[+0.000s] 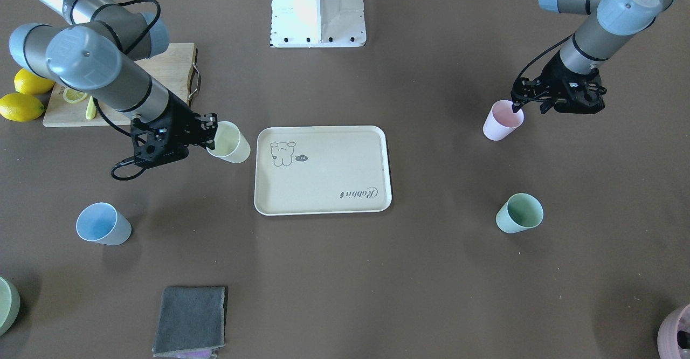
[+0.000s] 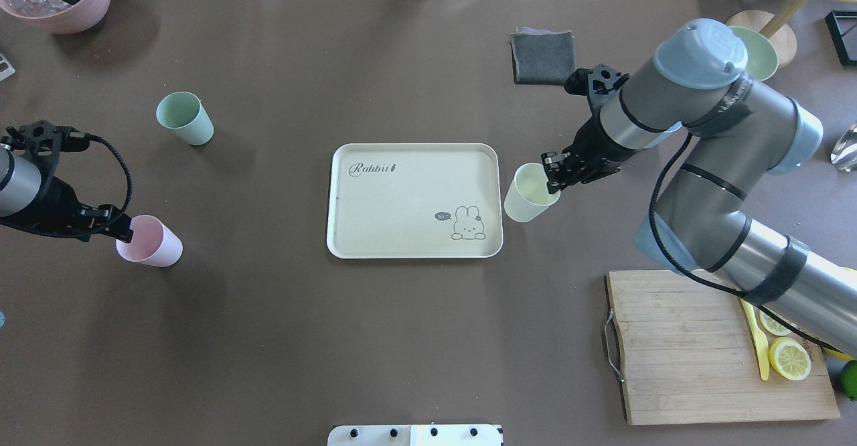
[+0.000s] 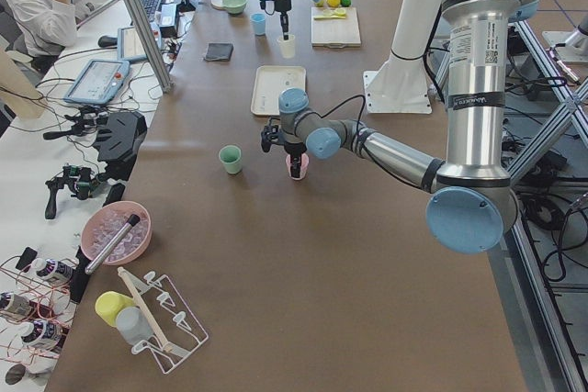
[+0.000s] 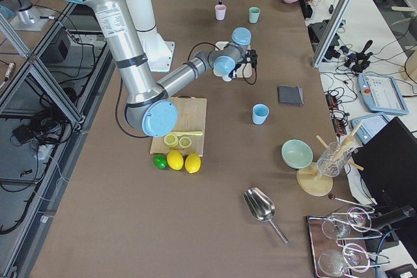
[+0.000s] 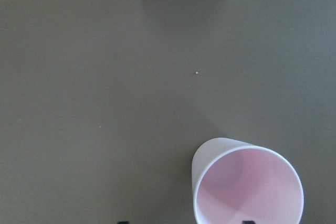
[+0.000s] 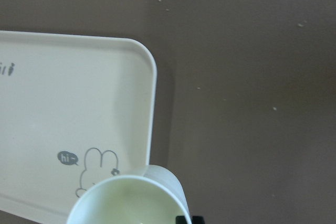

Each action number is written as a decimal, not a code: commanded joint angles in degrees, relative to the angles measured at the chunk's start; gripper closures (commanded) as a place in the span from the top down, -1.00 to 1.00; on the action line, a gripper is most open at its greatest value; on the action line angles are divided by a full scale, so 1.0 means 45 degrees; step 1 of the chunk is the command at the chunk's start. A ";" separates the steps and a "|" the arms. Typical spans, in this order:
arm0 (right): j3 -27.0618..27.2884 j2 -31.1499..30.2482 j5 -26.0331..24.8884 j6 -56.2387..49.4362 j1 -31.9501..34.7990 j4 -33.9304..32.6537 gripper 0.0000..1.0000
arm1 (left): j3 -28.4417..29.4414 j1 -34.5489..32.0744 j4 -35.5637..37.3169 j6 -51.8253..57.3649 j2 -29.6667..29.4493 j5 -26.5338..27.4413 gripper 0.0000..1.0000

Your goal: Place all cups on tray

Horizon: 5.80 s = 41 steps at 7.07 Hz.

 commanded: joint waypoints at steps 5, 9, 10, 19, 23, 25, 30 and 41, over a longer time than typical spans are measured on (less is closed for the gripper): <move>-0.0561 0.0956 -0.1105 0.1064 -0.1365 -0.0111 -1.00 | 0.0307 0.0756 0.0019 -0.1031 -0.0825 0.0009 -1.00; -0.0444 0.1366 -0.2003 0.1767 -0.1407 -0.0131 0.98 | 0.0188 0.0988 0.3772 -0.2585 -0.5551 -0.0089 -1.00; -0.0308 0.1289 -0.1811 0.1709 -0.0883 -0.0150 1.00 | 0.0539 0.1783 0.4446 -0.2902 -0.6500 0.0047 -1.00; -0.3524 -0.0882 0.0574 -0.4659 0.4492 -0.0131 0.97 | 0.3571 0.3080 0.3301 -0.4097 -0.8814 0.1357 0.94; -0.4074 -0.0841 0.0573 -0.4366 0.4045 -0.0092 0.34 | 0.3550 0.2047 0.3398 -0.4019 -0.8756 0.1377 0.95; -0.4234 -0.0821 0.0612 -0.4366 0.3966 -0.0053 -0.99 | 0.3318 0.0938 0.3515 -0.2390 -0.8115 0.1240 0.95; -0.3883 0.1516 0.0926 -0.0922 0.2643 -0.0111 -1.00 | 0.4401 -0.2525 0.2914 0.3794 -0.5531 0.0166 0.94; -0.2711 0.2754 -0.0697 0.2021 -0.0352 -0.0131 1.00 | 0.6893 -0.1572 0.0643 0.0018 -0.7872 -0.1045 -1.00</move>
